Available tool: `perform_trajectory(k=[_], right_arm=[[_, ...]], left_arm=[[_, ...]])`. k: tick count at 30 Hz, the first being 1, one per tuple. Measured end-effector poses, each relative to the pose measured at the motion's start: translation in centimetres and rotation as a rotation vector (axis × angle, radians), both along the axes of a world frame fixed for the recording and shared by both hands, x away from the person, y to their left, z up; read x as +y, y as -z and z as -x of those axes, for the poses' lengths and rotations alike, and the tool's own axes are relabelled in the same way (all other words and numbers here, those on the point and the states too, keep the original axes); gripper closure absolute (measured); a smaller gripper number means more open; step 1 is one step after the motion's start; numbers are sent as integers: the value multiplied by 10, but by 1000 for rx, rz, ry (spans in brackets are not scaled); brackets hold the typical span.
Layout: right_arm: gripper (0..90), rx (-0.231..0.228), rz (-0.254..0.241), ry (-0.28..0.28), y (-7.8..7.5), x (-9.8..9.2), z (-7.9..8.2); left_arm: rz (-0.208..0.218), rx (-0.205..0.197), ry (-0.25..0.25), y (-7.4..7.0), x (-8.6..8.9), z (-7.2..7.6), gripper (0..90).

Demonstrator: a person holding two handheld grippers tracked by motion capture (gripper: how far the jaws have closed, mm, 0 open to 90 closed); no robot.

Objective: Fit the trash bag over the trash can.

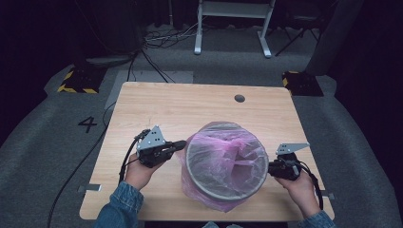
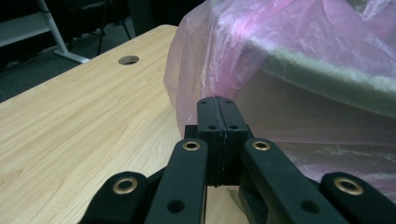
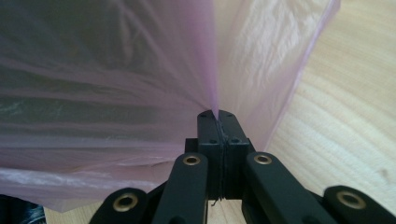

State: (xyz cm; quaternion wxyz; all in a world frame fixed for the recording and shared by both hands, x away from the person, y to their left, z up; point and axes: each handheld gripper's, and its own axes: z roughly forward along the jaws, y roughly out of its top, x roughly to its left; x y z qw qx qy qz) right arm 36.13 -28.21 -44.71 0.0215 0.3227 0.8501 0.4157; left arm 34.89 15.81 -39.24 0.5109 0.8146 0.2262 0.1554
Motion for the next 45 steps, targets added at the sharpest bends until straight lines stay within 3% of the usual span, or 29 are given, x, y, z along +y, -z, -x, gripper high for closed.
perform_trajectory(k=[3,5,7,11,14,21,24,28,29,30,32,34,35,37,40,42,45], right_arm=[[877,-54,-10,-1,-10,0,6],[879,-70,-24,1,-14,-2,7],[891,-43,-16,-10,-10,-2,6],[896,86,68,-51,8,5,4],[896,135,107,-74,15,6,9],[893,177,101,-119,31,7,27],[893,199,101,-122,34,8,27],[893,191,141,-106,33,11,24],[895,194,146,-98,33,9,23],[896,186,185,-79,34,9,23],[896,189,173,-67,35,3,22],[896,178,188,-55,34,1,25],[897,170,198,-50,33,0,26],[896,159,210,-29,32,-3,27],[880,158,190,-16,32,-9,27],[674,111,142,-39,26,-12,31],[383,14,64,-86,11,-15,38]], left_arm=[[-60,27,-13,14,0,-1,898],[-36,48,-1,21,1,-1,898],[-19,53,11,24,2,0,898],[-37,51,22,26,2,5,898],[-52,62,32,30,5,8,898],[-64,117,82,50,9,19,898],[-68,148,94,54,7,18,898],[-96,167,128,58,1,17,898],[-116,174,137,59,0,18,898],[-145,179,145,62,-2,19,898],[-198,184,146,69,-5,22,898],[-266,189,105,77,-8,22,898],[-275,192,78,80,-8,20,898],[-228,208,38,82,-3,15,897],[-141,188,-21,77,8,11,896],[-60,149,-6,68,14,15,896],[-38,111,-12,57,19,20,895]])
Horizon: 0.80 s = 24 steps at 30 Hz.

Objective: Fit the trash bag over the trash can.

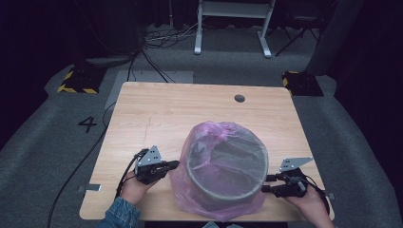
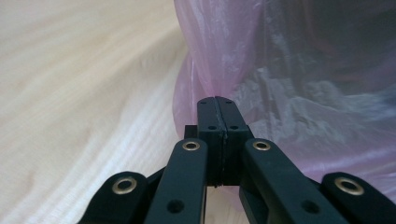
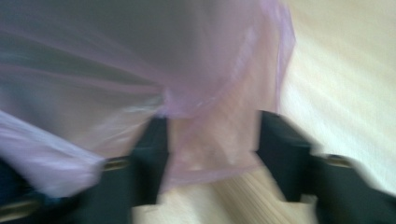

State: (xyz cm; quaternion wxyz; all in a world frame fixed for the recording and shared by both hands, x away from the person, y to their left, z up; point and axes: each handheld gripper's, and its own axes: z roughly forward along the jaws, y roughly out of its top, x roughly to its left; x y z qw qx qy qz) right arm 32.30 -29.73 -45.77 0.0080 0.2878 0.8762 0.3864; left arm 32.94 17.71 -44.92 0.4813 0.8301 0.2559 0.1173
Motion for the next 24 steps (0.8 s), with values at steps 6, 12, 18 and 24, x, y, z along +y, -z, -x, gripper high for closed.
perform_trajectory(k=[6,12,18,24], right_arm=[[180,-169,-121,-91,-34,4,25],[366,-231,-133,-169,-45,29,23],[899,-181,-111,-165,-43,24,15],[900,-132,-95,-83,-34,11,11]], left_arm=[[-5,-15,9,-5,-2,2,894],[-14,-20,36,-6,-12,3,891],[18,-19,36,-8,-11,1,891],[20,-37,37,-11,-11,5,890]])
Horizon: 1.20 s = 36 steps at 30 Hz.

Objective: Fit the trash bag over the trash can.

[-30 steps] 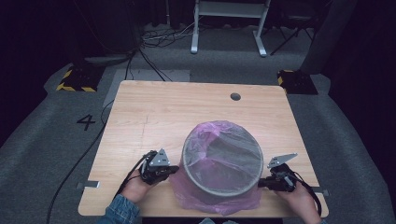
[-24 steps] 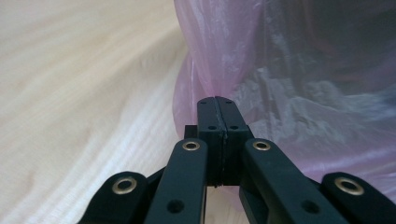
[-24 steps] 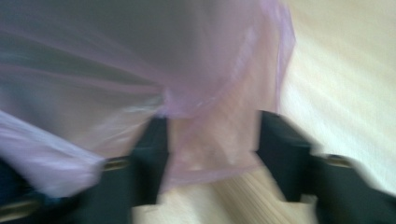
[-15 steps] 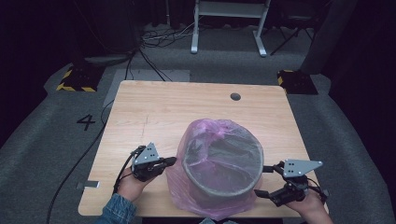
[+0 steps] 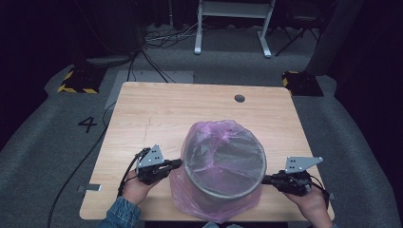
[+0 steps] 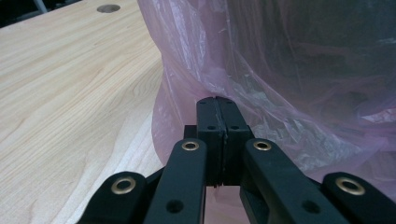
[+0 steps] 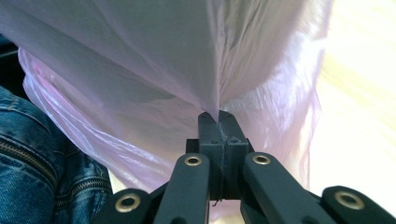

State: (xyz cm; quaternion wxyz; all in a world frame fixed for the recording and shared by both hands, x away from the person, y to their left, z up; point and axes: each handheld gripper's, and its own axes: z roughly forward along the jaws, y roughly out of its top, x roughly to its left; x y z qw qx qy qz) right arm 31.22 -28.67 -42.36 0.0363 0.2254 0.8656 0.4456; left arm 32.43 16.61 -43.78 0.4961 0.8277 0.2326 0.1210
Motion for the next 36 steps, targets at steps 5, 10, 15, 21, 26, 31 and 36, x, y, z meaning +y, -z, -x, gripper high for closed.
perform_trajectory(k=[5,10,15,21,26,31,36], right_arm=[[900,93,100,28,18,-7,-6],[900,131,180,54,33,-5,-10],[900,166,183,64,38,1,-12],[900,182,212,103,43,-4,-16],[510,65,130,41,32,-9,-4],[376,-31,106,50,14,-22,9],[346,-48,36,110,-5,-36,15]], left_arm=[[-49,32,14,8,-6,-1,893],[-123,54,-16,19,-14,-3,895],[-72,69,25,20,-8,1,895],[-37,47,-18,18,-3,1,894],[35,-43,-158,9,14,6,574],[36,-57,-233,-1,29,7,454],[-58,-32,-322,11,38,5,440]])
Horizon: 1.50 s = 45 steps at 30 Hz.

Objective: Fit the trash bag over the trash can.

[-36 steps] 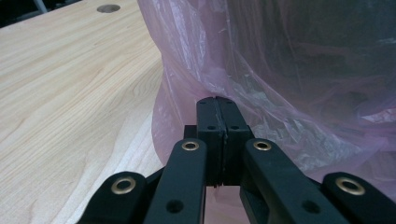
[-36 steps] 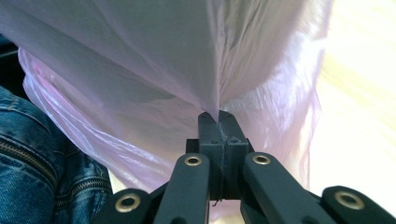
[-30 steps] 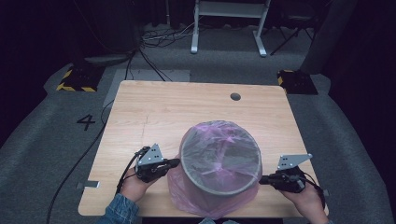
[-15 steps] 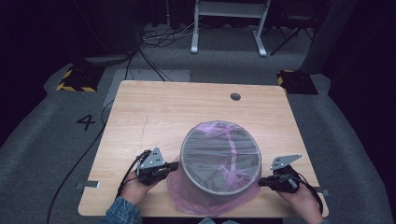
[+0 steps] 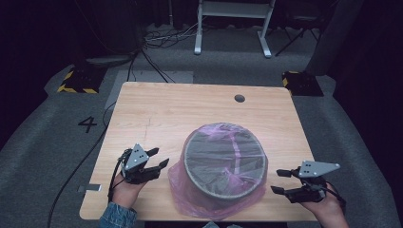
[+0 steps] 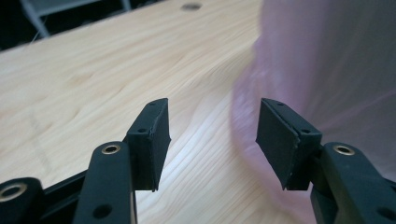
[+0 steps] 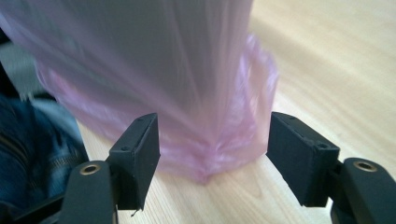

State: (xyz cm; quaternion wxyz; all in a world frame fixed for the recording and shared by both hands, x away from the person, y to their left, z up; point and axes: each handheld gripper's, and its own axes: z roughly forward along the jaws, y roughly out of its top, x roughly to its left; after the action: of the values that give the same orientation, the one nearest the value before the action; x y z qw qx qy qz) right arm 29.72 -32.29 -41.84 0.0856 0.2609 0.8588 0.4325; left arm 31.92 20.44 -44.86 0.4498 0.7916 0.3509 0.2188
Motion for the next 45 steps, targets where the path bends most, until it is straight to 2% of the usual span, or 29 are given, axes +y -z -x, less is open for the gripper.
perform_trajectory(k=[2,5,6,9,11,13,15,17,18,21,23,24,27,29,36,39,45], right_arm=[[378,-24,-29,7,-9,-3,2],[476,13,-108,36,-20,-8,2],[478,3,-113,44,-26,-8,2],[321,-76,-89,73,-43,-5,1],[281,-84,-85,98,-53,-3,-2],[255,-113,-112,84,-60,-1,-5],[232,-82,-84,78,-67,2,-10],[166,-48,-47,124,-71,7,-15],[136,-31,-30,127,-74,10,-17],[143,-6,-17,82,-85,21,-18],[140,-14,-14,61,-95,29,-18],[132,-21,1,44,-99,33,-18],[134,-54,25,-15,-113,46,-19],[160,-65,23,-10,-120,55,-21],[170,-139,50,-24,-130,85,-27],[170,-149,51,-41,-134,96,-29],[170,-170,90,-79,-142,119,-32]], left_arm=[[-27,27,-35,7,4,-1,439],[-37,73,-77,18,13,-3,439],[-44,83,-86,21,16,-4,439],[-56,122,-114,29,24,-5,439],[-75,133,-127,33,28,-5,438],[-94,136,-128,36,31,-5,436],[-99,149,-128,40,34,-6,433],[-112,157,-130,43,38,-7,431],[-120,160,-125,44,40,-8,430],[-125,178,-130,49,44,-9,426],[-136,188,-132,51,45,-11,422],[-146,180,-130,52,45,-12,420],[-123,193,-133,53,46,-12,414],[-99,199,-130,55,47,-12,410],[-99,195,-135,55,47,-12,397],[-98,197,-136,55,47,-12,392],[-97,196,-138,55,47,-12,387]])
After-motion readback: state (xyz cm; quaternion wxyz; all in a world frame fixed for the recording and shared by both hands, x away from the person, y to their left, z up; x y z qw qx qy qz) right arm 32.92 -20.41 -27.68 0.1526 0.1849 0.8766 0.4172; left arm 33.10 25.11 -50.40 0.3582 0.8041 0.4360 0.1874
